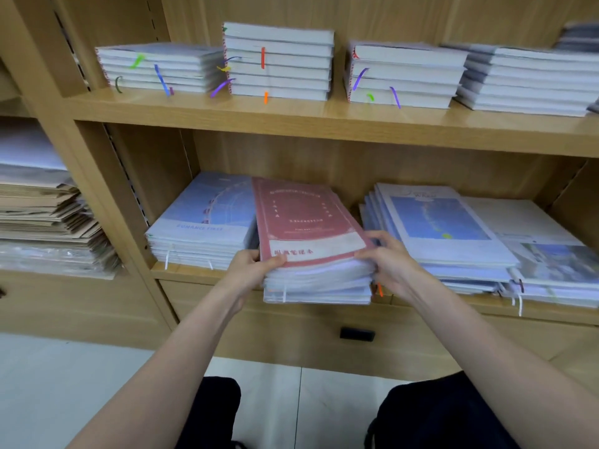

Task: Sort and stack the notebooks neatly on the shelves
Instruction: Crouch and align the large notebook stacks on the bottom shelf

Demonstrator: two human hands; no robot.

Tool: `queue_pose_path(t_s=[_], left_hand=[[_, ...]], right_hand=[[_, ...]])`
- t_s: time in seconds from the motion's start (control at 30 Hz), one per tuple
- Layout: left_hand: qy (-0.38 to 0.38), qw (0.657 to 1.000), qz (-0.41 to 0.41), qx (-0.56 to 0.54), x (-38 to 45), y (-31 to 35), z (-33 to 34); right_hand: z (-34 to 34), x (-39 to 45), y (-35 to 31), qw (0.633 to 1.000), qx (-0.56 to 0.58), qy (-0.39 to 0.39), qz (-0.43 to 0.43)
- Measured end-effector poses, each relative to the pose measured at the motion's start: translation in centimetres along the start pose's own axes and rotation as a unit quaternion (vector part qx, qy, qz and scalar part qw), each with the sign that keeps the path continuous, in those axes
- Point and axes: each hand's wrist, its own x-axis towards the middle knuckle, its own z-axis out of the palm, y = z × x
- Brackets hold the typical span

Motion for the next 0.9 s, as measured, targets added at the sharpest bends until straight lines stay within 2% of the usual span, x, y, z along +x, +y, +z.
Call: queue_pose_path(t_s=[0.1,0.17,0.23,0.3,0.37,0.6,0.7,0.8,0.9], left_hand=[[-0.032,0.997,-0.023,0.061,0.8,-0.8,-0.9],[-0.092,0.993,-0.032,0.072,0.8,-0.9,-1.4],[-0.154,0.982,-0.025,0.105,0.5,-0.9,-1.7],[-0.185,0.973,-0.009,0.141,0.1,-0.9,-1.7],[-0.183,0.969,0.003,0.166,-0.1,-1.1,-1.8],[-0.166,0.964,0.015,0.206,0.2,-1.6,-1.8],[-0.156,0.958,0.044,0.238,0.2,-2.0,-1.5],[-0.103,0.947,0.067,0.296,0.0,-2.8,-0.8],[-0.069,0.948,0.045,0.306,0.0,-3.1,-0.5]], right_hand=[[0.0,-0.1,0.4,0.998,-0.048,0.016,0.045],[-0.4,-0.2,0.4,0.997,-0.045,-0.005,0.059],[-0.7,-0.3,0.4,0.995,-0.077,-0.041,0.045],[-0.5,-0.4,0.7,0.987,-0.137,-0.086,0.015],[-0.4,-0.4,1.2,0.977,-0.185,-0.104,-0.009],[-1.7,0.0,1.7,0.972,-0.218,-0.085,-0.034],[-1.8,-0.3,1.7,0.950,-0.299,-0.077,-0.054],[-1.2,-0.9,2.1,0.911,-0.399,-0.071,-0.078],[-0.7,-1.0,2.1,0.915,-0.391,-0.065,-0.071]])
